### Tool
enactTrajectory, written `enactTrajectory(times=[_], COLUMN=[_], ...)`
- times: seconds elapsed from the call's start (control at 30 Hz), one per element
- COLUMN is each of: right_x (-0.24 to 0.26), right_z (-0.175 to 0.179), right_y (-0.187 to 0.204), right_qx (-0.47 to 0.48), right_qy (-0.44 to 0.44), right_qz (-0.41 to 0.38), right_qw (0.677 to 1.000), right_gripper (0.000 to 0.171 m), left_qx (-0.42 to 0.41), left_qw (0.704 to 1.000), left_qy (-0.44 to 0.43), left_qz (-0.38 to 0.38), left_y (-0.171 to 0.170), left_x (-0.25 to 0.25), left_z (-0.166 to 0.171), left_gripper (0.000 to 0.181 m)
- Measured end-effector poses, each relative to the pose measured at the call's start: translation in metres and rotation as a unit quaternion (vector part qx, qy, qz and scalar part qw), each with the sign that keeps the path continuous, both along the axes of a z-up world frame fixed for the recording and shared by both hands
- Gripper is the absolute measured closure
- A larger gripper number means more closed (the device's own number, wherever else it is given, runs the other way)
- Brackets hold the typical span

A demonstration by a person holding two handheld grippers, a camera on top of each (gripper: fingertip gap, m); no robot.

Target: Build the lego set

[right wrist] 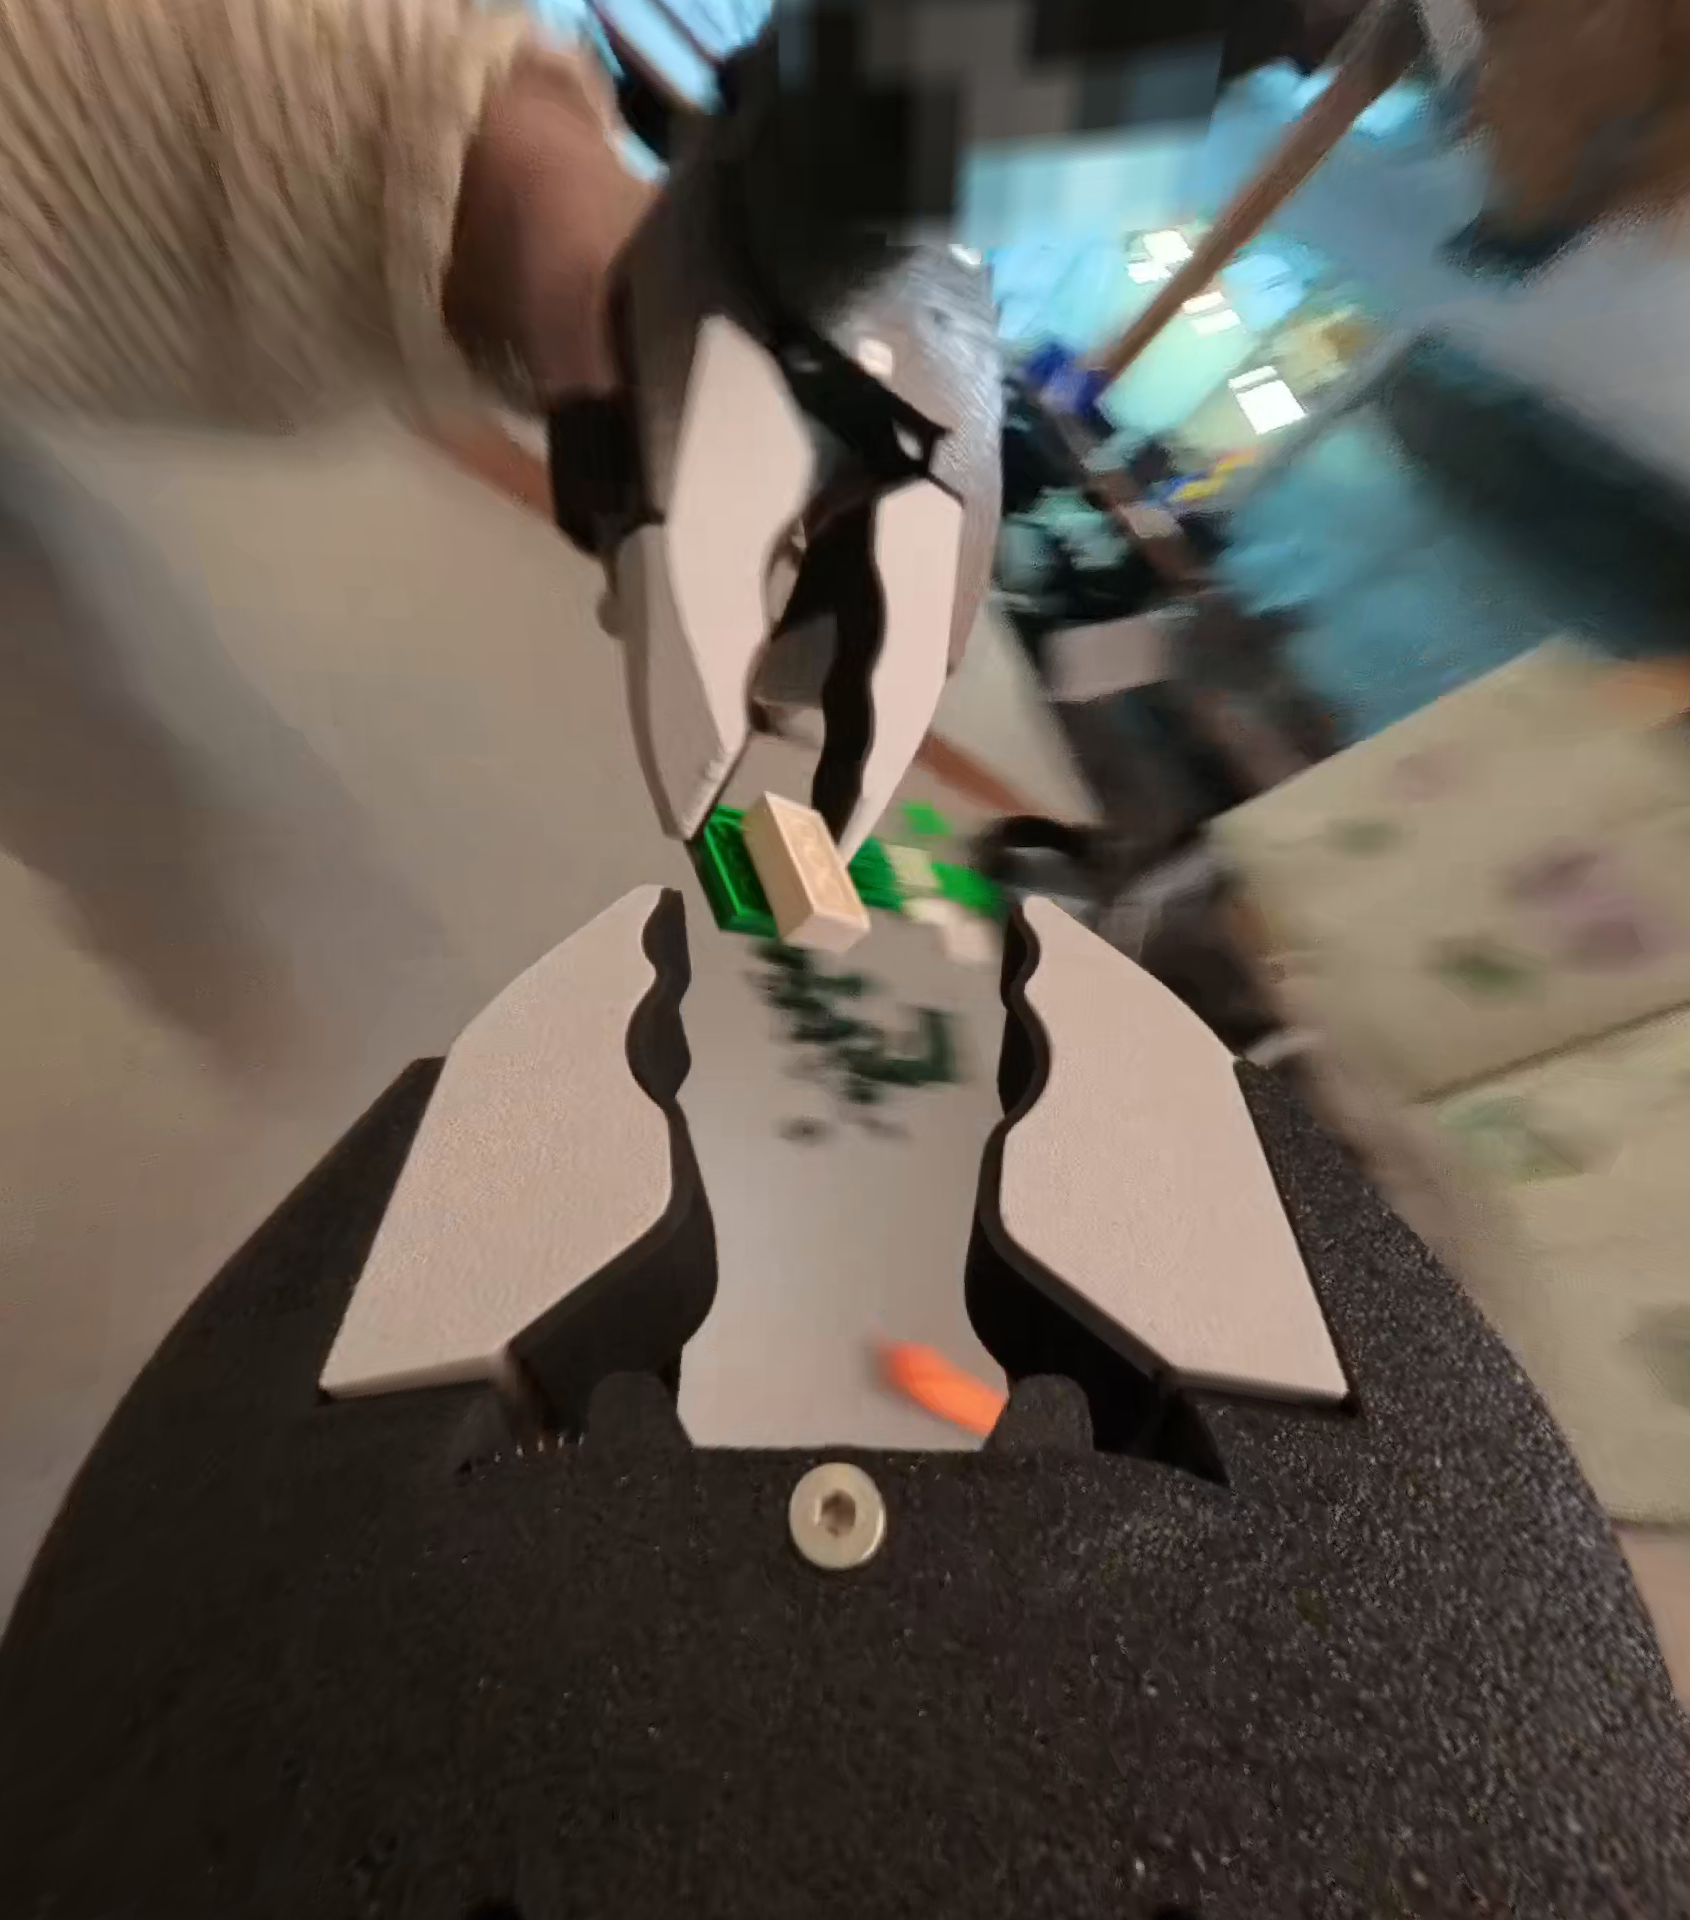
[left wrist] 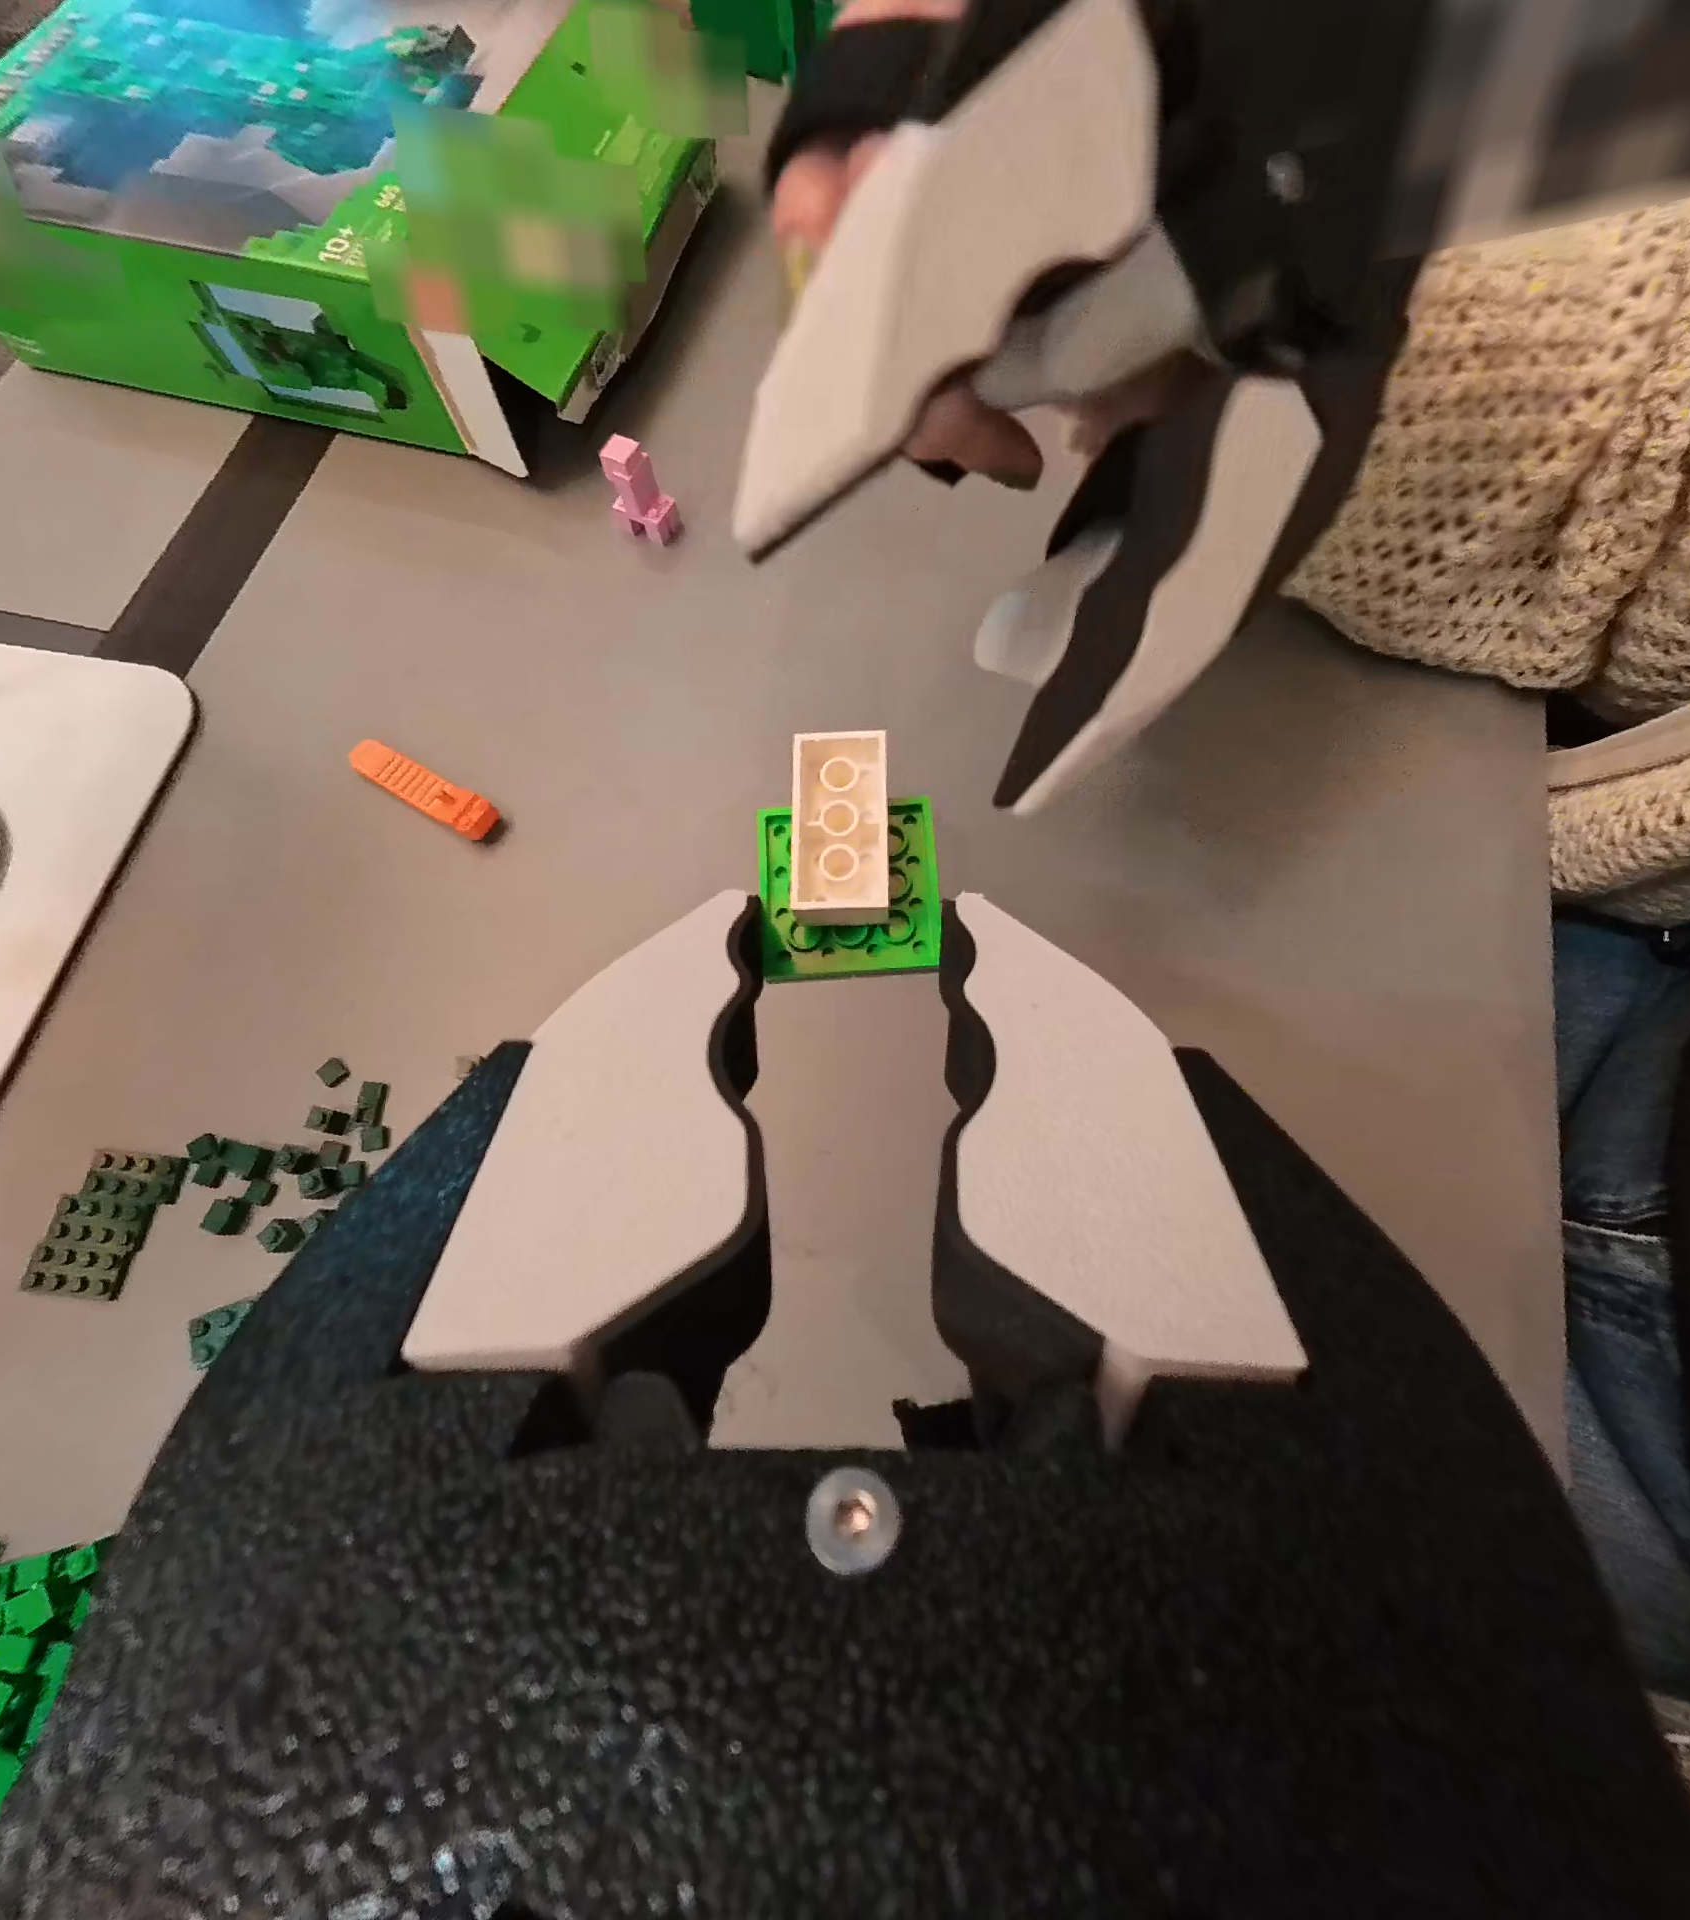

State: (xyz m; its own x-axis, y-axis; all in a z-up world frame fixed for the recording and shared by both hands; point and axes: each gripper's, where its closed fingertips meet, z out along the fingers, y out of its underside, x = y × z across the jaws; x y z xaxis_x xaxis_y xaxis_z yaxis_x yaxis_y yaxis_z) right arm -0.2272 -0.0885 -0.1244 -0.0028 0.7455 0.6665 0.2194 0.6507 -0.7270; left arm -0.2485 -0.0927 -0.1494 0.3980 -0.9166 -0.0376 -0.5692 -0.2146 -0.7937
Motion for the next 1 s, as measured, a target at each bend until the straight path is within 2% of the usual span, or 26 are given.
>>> enactTrajectory(times=[0.13,0.23,0.33,0.5,0.87,1.0], right_x=[-0.012,-0.016,-0.020,-0.024,-0.023,-0.021], right_z=[-0.011,-0.017,-0.018,-0.018,-0.015,-0.015], right_y=[-0.001,0.005,0.009,0.010,0.009,0.009], right_qx=[0.190,0.288,0.356,0.390,0.413,0.398], right_qy=[-0.056,-0.080,-0.084,-0.077,-0.068,-0.068], right_qz=[-0.073,-0.114,-0.144,-0.165,-0.169,-0.165], right_qw=[0.978,0.947,0.919,0.903,0.892,0.900], right_gripper=[0.111,0.109,0.114,0.125,0.152,0.152], left_qx=[0.002,-0.001,-0.003,-0.004,-0.011,-0.009], left_qw=[1.000,1.000,1.000,1.000,1.000,1.000], left_qy=[0.007,0.007,0.008,0.007,0.018,0.014], left_qz=[0.010,0.013,0.014,0.013,-0.002,-0.005], left_y=[0.005,0.006,0.005,0.005,0.000,-0.001], left_x=[-0.002,-0.002,-0.001,0.001,0.007,0.008], left_z=[0.001,0.002,0.003,0.005,0.003,0.004], left_gripper=[0.149,0.149,0.149,0.149,0.149,0.149])
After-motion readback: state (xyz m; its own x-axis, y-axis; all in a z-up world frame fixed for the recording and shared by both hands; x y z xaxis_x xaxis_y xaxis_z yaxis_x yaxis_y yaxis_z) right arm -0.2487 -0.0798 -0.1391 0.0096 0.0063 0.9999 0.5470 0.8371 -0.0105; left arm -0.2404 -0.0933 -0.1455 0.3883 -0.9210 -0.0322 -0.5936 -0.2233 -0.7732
